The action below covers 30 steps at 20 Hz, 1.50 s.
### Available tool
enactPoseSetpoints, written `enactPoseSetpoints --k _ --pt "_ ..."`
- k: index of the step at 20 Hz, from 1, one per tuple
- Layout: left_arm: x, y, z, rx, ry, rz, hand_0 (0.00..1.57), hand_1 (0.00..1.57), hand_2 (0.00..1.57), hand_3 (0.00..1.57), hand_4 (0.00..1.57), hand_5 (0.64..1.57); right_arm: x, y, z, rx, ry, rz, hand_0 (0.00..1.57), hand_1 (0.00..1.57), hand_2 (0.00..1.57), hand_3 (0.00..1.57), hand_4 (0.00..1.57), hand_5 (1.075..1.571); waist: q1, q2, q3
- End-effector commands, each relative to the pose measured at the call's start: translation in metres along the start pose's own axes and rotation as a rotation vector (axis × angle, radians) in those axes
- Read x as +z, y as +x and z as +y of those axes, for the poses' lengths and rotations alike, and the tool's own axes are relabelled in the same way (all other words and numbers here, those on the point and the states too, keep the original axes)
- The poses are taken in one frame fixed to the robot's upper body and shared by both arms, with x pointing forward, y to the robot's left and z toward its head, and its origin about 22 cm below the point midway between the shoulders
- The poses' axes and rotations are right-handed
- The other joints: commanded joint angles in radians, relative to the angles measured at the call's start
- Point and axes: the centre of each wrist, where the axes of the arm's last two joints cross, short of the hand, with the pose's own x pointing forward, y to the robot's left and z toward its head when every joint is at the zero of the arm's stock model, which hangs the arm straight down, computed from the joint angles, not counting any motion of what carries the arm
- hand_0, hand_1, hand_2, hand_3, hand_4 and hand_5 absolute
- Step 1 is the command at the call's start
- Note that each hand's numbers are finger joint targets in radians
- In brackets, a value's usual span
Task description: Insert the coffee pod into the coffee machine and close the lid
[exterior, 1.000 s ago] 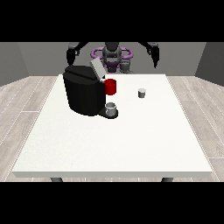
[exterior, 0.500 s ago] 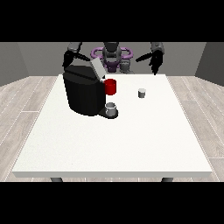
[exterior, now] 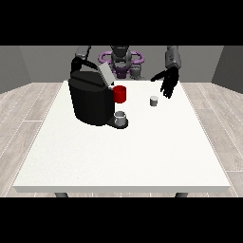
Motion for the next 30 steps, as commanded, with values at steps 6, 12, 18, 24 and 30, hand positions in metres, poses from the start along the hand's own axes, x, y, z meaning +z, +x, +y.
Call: enactPoseSetpoints --k 6,12,18,24,30 --pt "-0.023 -0.013 -0.019 -0.136 -0.035 0.043 0.00 0.00 0.00 0.00 0.00 1.571 -0.009 -0.012 -0.002 0.021 -0.001 0.064 0.00 0.00 0.00 0.00 0.00 1.571 0.009 0.042 0.0003" --pt "-0.037 -0.009 -0.054 -0.203 -0.012 -0.004 0.95 0.95 0.97 0.66 0.00 1.571 -0.018 -0.009 0.013 -0.025 -0.002 0.133 0.00 0.00 0.00 0.00 0.00 1.571 0.037 0.008 0.0001" --pt "-0.052 0.005 -0.022 -0.388 0.036 -0.042 1.04 1.04 1.11 0.91 0.46 1.571 -0.029 -0.021 0.001 0.004 0.015 0.117 0.00 0.00 0.00 0.00 0.00 1.571 0.027 0.055 0.0004" --pt "-0.050 -0.012 -0.055 -0.520 -0.105 0.029 0.87 0.87 1.02 0.88 0.34 1.571 -0.033 -0.018 0.009 0.019 0.050 0.100 0.00 0.00 0.00 0.00 0.00 1.571 0.004 0.061 0.0003" --pt "-0.061 -0.006 -0.038 -0.572 -0.169 0.058 0.73 0.73 0.96 0.85 0.39 1.571 -0.023 -0.044 0.011 -0.015 0.016 0.154 0.00 0.00 0.00 0.00 0.00 1.571 0.026 0.017 0.0005"
